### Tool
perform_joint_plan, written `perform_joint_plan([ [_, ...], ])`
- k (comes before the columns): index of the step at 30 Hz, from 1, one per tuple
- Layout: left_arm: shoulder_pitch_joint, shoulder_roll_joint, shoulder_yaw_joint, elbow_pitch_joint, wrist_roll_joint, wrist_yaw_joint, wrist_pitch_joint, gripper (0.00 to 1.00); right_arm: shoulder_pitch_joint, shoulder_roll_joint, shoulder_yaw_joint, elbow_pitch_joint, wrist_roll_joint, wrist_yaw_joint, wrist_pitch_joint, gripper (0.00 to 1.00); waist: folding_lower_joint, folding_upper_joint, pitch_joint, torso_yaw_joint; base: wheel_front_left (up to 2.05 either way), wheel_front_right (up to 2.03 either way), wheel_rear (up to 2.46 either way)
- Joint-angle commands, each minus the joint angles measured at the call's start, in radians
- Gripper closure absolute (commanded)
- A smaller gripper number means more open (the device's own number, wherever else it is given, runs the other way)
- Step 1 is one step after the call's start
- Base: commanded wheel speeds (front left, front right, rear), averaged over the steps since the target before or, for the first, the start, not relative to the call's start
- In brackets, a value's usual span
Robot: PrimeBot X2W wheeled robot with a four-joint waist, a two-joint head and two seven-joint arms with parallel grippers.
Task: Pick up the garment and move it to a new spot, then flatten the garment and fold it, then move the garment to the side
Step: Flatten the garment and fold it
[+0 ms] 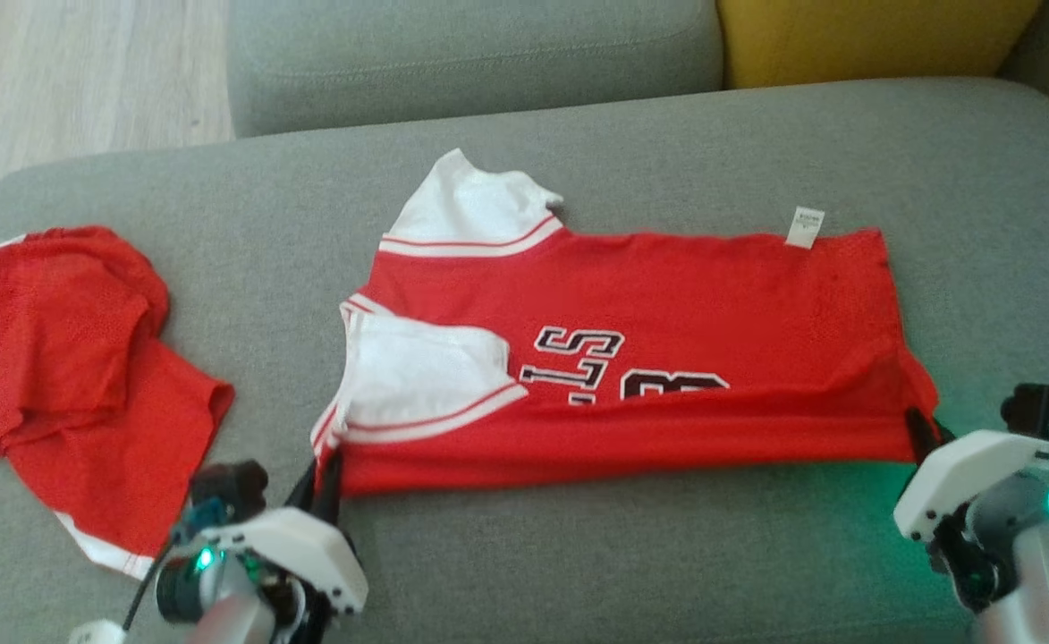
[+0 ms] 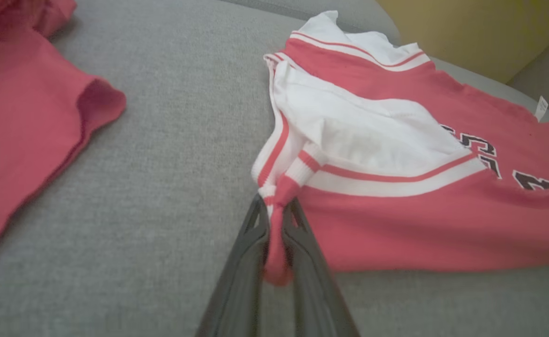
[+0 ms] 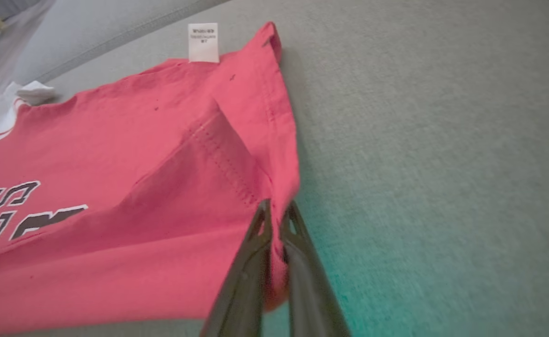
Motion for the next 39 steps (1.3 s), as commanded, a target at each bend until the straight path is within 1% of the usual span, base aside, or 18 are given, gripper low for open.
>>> perform_joint_plan([
  [1, -0.015, 0.044, 0.035, -0.030, -0.005, 0.001, -0.001, 1.00, -0.016, -0.035, 0.017, -0.046, 0.008, -0.001, 0.005, 1.00, 0.0000, 0.0000, -0.005, -0.002, 0.00, 0.00, 0.00],
  [7, 0.079, 0.058, 0.016, -0.129, -0.012, 0.009, 0.045, 1.00, 0.054, -0.046, 0.005, -0.126, 0.022, -0.001, 0.070, 1.00, 0.0000, 0.0000, -0.011, 0.005, 0.00, 0.00, 0.00],
  [13, 0.133, 0.075, -0.004, -0.215, -0.014, 0.021, 0.102, 1.00, 0.106, -0.036, -0.027, -0.186, 0.017, -0.001, 0.140, 1.00, 0.0000, 0.0000, -0.011, 0.014, 0.00, 0.00, 0.00],
  [14, 0.139, 0.078, -0.006, -0.227, -0.015, 0.021, 0.111, 1.00, 0.111, -0.035, -0.034, -0.198, 0.008, -0.001, 0.145, 0.00, 0.0000, 0.0000, -0.011, 0.014, 0.00, 0.00, 0.00],
  [15, 0.143, 0.082, -0.005, -0.238, -0.016, 0.025, 0.116, 0.90, 0.115, -0.031, -0.043, -0.211, 0.001, -0.001, 0.146, 0.00, 0.0000, 0.0000, -0.011, 0.014, 0.00, 0.00, 0.00],
  [16, 0.144, 0.086, -0.002, -0.249, -0.015, 0.032, 0.115, 0.55, 0.115, -0.027, -0.048, -0.226, -0.006, -0.001, 0.143, 0.00, 0.0000, 0.0000, -0.011, 0.014, 0.00, 0.00, 0.00],
  [17, 0.144, 0.088, 0.001, -0.259, -0.015, 0.038, 0.113, 0.08, 0.114, -0.023, -0.058, -0.240, -0.013, -0.001, 0.138, 0.00, 0.0000, 0.0000, -0.011, 0.013, 0.00, 0.00, 0.00],
  [18, 0.143, 0.089, 0.003, -0.270, -0.016, 0.040, 0.110, 0.00, 0.111, -0.018, -0.066, -0.254, -0.021, -0.001, 0.131, 0.00, 0.0000, 0.0000, -0.010, 0.012, 0.00, 0.00, 0.00],
  [21, 0.134, 0.090, 0.011, -0.298, -0.022, 0.041, 0.098, 0.00, 0.098, -0.004, -0.082, -0.297, -0.040, -0.001, 0.096, 0.00, 0.0000, 0.0000, -0.007, 0.008, 0.00, 0.00, 0.00],
  [24, 0.115, 0.088, 0.030, -0.319, -0.027, 0.049, 0.062, 0.00, 0.085, 0.001, -0.088, -0.332, -0.070, -0.001, 0.030, 0.00, 0.0000, 0.0000, -0.001, 0.004, 0.00, 0.00, 0.00],
  [27, 0.073, 0.069, 0.091, -0.357, -0.043, 0.071, -0.011, 0.00, 0.062, 0.009, -0.074, -0.360, -0.058, -0.001, -0.058, 0.00, 0.0000, 0.0000, 0.016, -0.001, 0.00, 0.00, 0.00],
  [29, 0.044, 0.062, 0.120, -0.386, -0.033, 0.076, -0.032, 0.00, 0.045, 0.014, -0.056, -0.373, -0.044, -0.001, -0.116, 0.00, 0.0000, 0.0000, 0.028, -0.008, 0.00, 0.00, 0.00],
  [33, -0.022, 0.053, 0.138, -0.413, -0.004, 0.058, -0.041, 0.00, 0.016, 0.009, -0.011, -0.385, -0.036, -0.001, -0.216, 0.00, 0.0000, 0.0000, 0.063, -0.021, 0.00, 0.00, 0.00],
  [37, -0.130, 0.062, 0.107, -0.380, 0.040, 0.028, -0.036, 0.00, -0.021, -0.003, 0.036, -0.383, -0.047, -0.001, -0.277, 0.00, 0.0000, 0.0000, 0.112, -0.037, 0.00, 0.00, 0.00],
  [39, -0.199, 0.071, 0.081, -0.340, 0.052, 0.003, 0.007, 0.00, -0.045, -0.007, 0.061, -0.376, -0.056, -0.001, -0.289, 0.00, 0.0000, 0.0000, 0.141, -0.049, 0.00, 0.00, 0.00],
])
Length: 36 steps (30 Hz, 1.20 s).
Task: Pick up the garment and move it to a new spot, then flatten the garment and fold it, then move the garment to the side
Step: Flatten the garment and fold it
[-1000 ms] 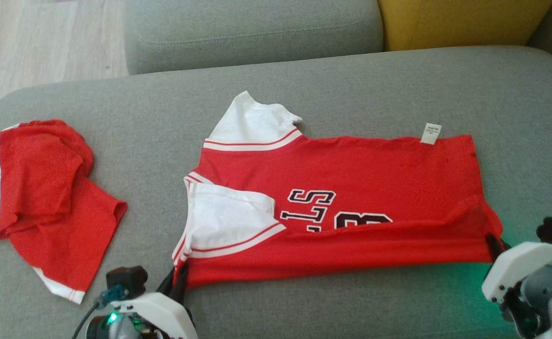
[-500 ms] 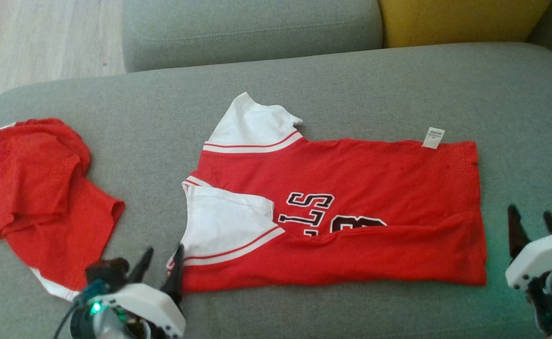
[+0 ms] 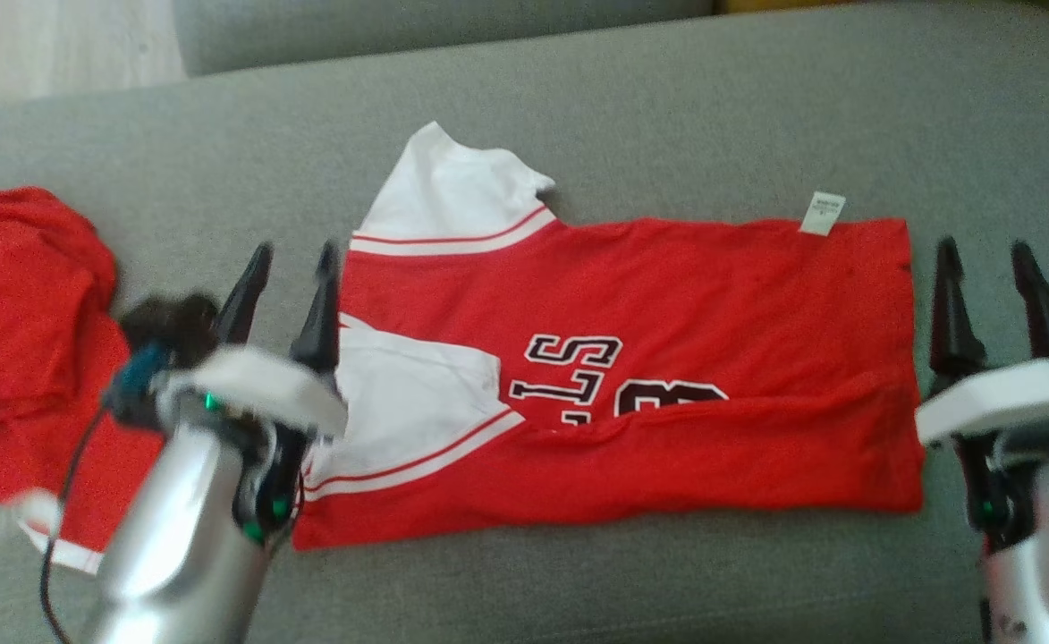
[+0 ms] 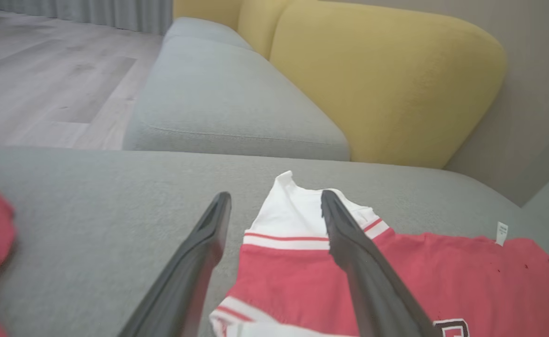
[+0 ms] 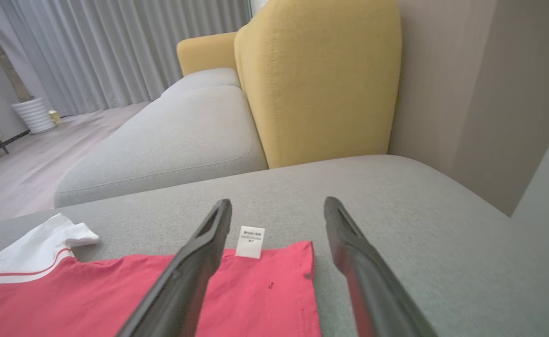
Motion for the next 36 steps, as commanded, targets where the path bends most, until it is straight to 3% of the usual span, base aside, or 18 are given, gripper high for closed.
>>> perform_joint_plan([
  [1, -0.126, 0.034, 0.007, 0.005, 0.016, -0.027, 0.039, 0.00, -0.069, -0.020, 0.046, -0.030, -0.012, -0.001, -0.020, 0.00, 0.0000, 0.0000, 0.052, -0.028, 0.00, 0.00, 0.00],
  [8, -0.415, 0.122, -0.085, 0.180, 0.072, -0.116, 0.248, 0.00, -0.178, -0.017, 0.129, -0.014, -0.021, -0.001, -0.042, 0.00, 0.0000, 0.0000, 0.162, -0.102, 0.00, 0.00, 0.00],
  [16, -0.630, 0.228, -0.191, 0.344, 0.084, -0.144, 0.407, 0.00, -0.282, -0.006, 0.227, 0.008, -0.006, -0.001, -0.055, 0.00, 0.0000, 0.0000, 0.237, -0.199, 0.00, 0.00, 0.00],
  [19, -0.691, 0.269, -0.280, 0.379, 0.061, -0.145, 0.466, 0.00, -0.314, -0.002, 0.253, 0.016, 0.004, -0.001, -0.063, 0.00, 0.0000, 0.0000, 0.260, -0.226, 0.00, 0.00, 0.00],
  [27, -0.764, 0.341, -0.404, 0.447, -0.037, -0.145, 0.462, 0.00, -0.347, 0.010, 0.282, 0.054, 0.015, -0.001, -0.094, 0.00, 0.0000, 0.0000, 0.276, -0.271, 0.00, 0.00, 0.00],
  [36, -0.839, 0.334, -0.500, 0.519, -0.107, -0.145, 0.433, 0.00, -0.360, 0.015, 0.260, 0.075, 0.009, -0.001, -0.101, 0.00, 0.0000, 0.0000, 0.304, -0.283, 0.00, 0.00, 0.00],
])
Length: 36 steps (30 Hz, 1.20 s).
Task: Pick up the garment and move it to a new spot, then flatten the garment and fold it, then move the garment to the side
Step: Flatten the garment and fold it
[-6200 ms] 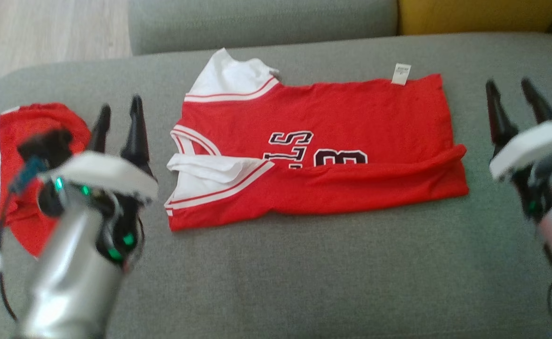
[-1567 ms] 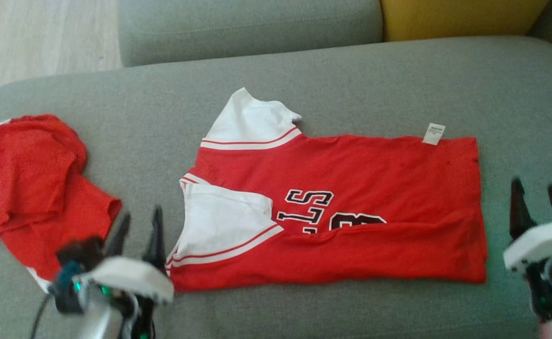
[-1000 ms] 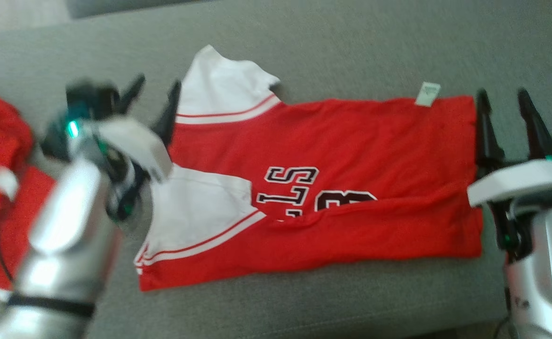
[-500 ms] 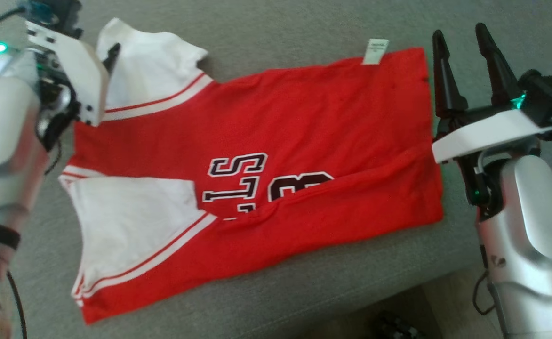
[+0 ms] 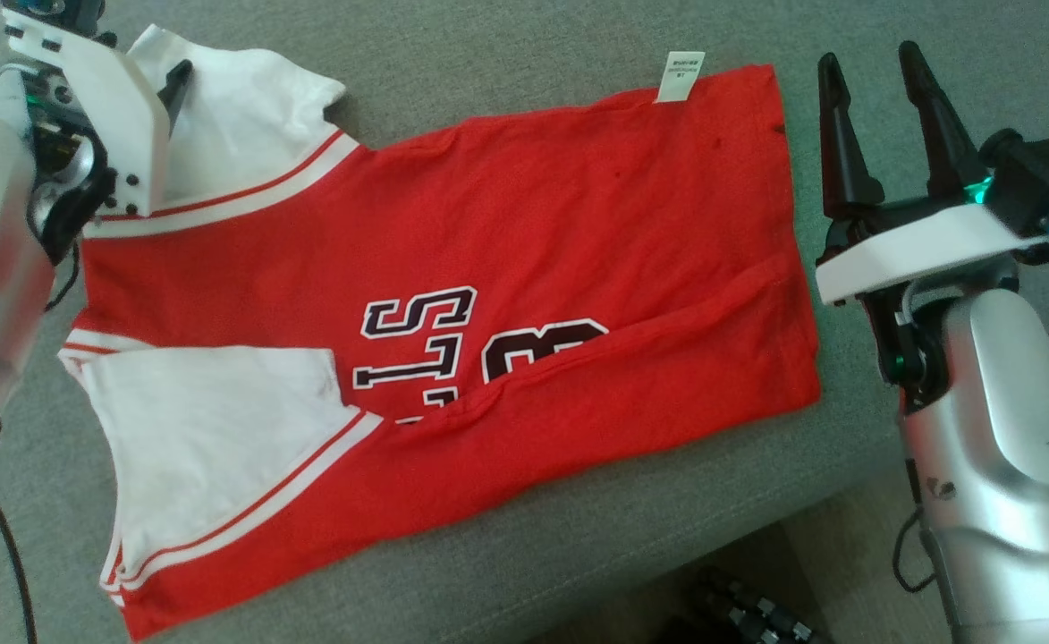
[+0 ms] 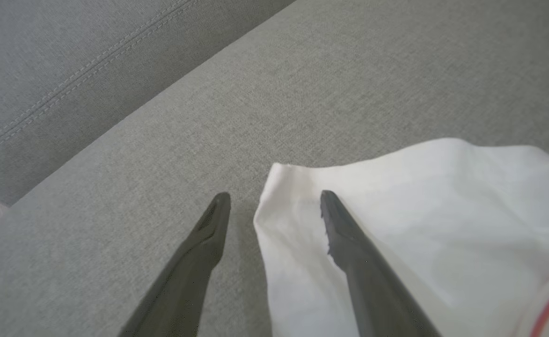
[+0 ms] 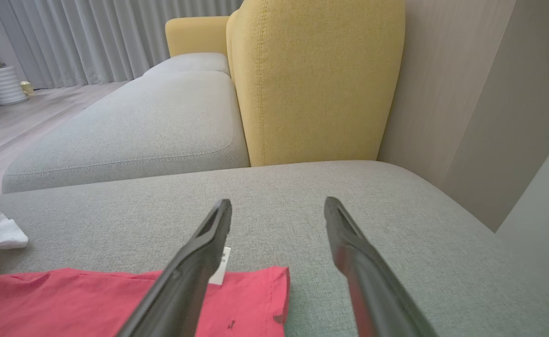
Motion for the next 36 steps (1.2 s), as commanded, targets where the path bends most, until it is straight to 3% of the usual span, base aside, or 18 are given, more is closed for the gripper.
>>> perform_joint_plan([
  [1, -0.068, 0.040, 0.012, -0.002, -0.013, 0.001, -0.017, 0.00, -0.033, 0.009, 0.012, -0.024, -0.004, -0.001, -0.008, 0.00, -0.0001, 0.0001, 0.005, -0.003, 0.00, 0.00, 0.00],
  [3, -0.075, 0.036, -0.006, 0.009, -0.027, 0.001, -0.024, 0.03, -0.035, 0.010, 0.013, -0.019, -0.006, -0.001, -0.007, 0.00, -0.0001, 0.0001, 0.008, -0.005, 0.00, 0.00, 0.00],
  [4, -0.078, 0.034, -0.016, 0.012, -0.037, 0.001, -0.025, 0.56, -0.035, 0.011, 0.013, -0.016, -0.007, -0.001, -0.007, 0.00, -0.0001, 0.0001, 0.009, -0.006, 0.00, 0.00, 0.00],
  [5, -0.079, 0.032, -0.026, 0.013, -0.050, 0.001, -0.023, 1.00, -0.036, 0.011, 0.011, -0.014, -0.008, -0.001, -0.007, 0.00, -0.0001, 0.0001, 0.009, -0.006, 0.00, 0.00, 0.00],
  [18, -0.109, 0.021, -0.091, -0.028, -0.153, 0.001, -0.174, 1.00, -0.064, -0.011, -0.090, 0.035, 0.021, -0.001, 0.039, 0.00, -0.0001, 0.0001, -0.005, 0.073, 0.00, 0.00, 0.00],
  [25, -0.082, 0.007, -0.097, -0.091, -0.195, 0.001, -0.254, 1.00, -0.078, -0.066, -0.077, 0.108, 0.102, -0.001, 0.157, 0.00, -0.0001, 0.0001, -0.036, 0.151, 0.00, 0.00, 0.00],
  [36, -0.033, 0.015, -0.117, -0.204, -0.207, 0.010, -0.259, 1.00, -0.116, -0.168, -0.050, 0.257, 0.117, -0.001, 0.256, 0.00, -0.0001, 0.0001, -0.045, 0.216, 0.00, 0.00, 0.00],
])
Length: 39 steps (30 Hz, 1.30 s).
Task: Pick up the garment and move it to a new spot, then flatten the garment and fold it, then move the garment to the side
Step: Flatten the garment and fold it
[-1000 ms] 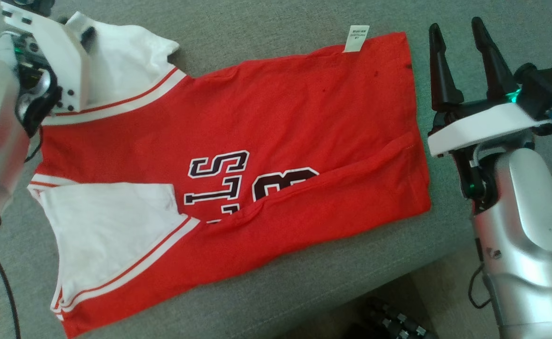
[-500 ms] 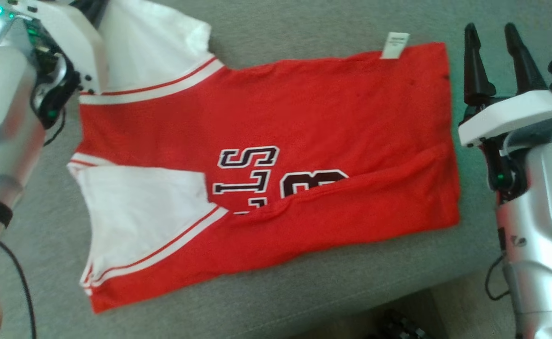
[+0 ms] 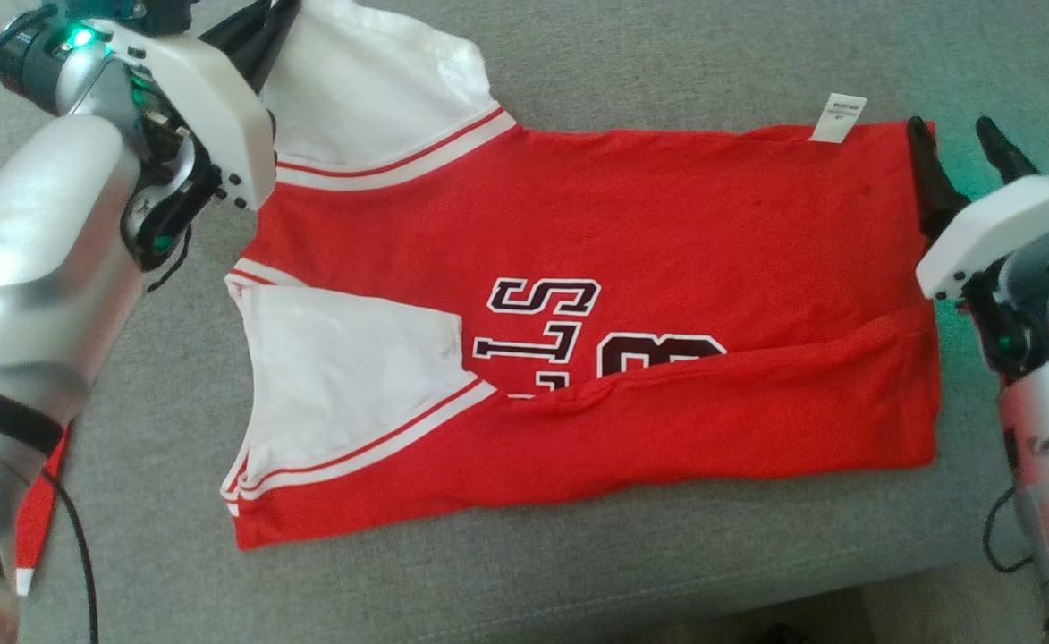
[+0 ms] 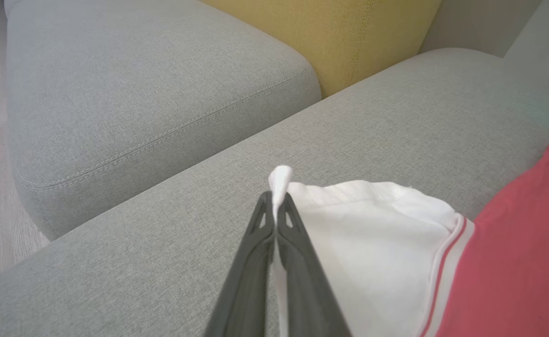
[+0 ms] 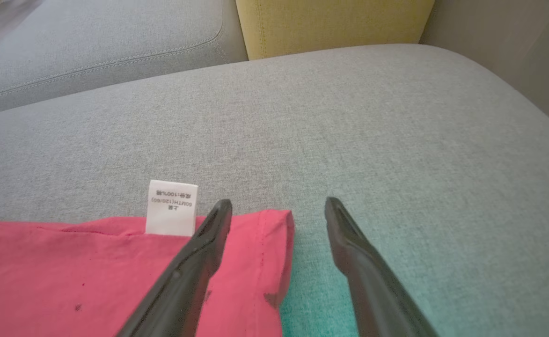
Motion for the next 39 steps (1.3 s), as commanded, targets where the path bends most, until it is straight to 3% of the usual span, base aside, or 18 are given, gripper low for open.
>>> perform_joint_plan([
  [1, -0.033, 0.044, 0.031, -0.029, -0.008, 0.010, -0.001, 1.00, -0.029, -0.024, 0.018, -0.018, 0.009, -0.001, 0.005, 0.00, 0.0000, 0.0000, 0.003, 0.004, 0.00, 0.00, 0.00],
  [13, -0.026, 0.079, 0.039, -0.108, -0.022, 0.042, 0.023, 1.00, -0.085, -0.049, 0.072, 0.095, 0.051, -0.001, 0.054, 0.00, 0.0000, 0.0000, 0.032, 0.012, 0.00, 0.00, 0.00],
  [14, -0.026, 0.082, 0.039, -0.111, -0.022, 0.044, 0.025, 1.00, -0.086, -0.051, 0.081, 0.100, 0.056, -0.001, 0.061, 0.46, 0.0000, 0.0000, 0.033, 0.012, 0.00, 0.00, 0.00],
  [15, -0.025, 0.083, 0.039, -0.114, -0.023, 0.046, 0.026, 1.00, -0.088, -0.054, 0.089, 0.104, 0.060, -0.001, 0.063, 1.00, 0.0000, 0.0000, 0.034, 0.012, 0.00, 0.00, 0.00],
  [29, -0.030, 0.097, 0.091, -0.107, -0.063, 0.100, -0.005, 1.00, -0.188, -0.098, 0.112, 0.140, 0.048, -0.001, -0.041, 1.00, 0.0000, 0.0000, 0.045, 0.029, 0.00, 0.00, 0.00],
  [39, -0.096, 0.053, 0.117, -0.050, -0.063, 0.112, -0.069, 1.00, -0.346, -0.121, 0.123, 0.223, -0.008, -0.001, -0.134, 1.00, 0.0000, 0.0000, 0.072, 0.061, 0.00, 0.00, 0.00],
])
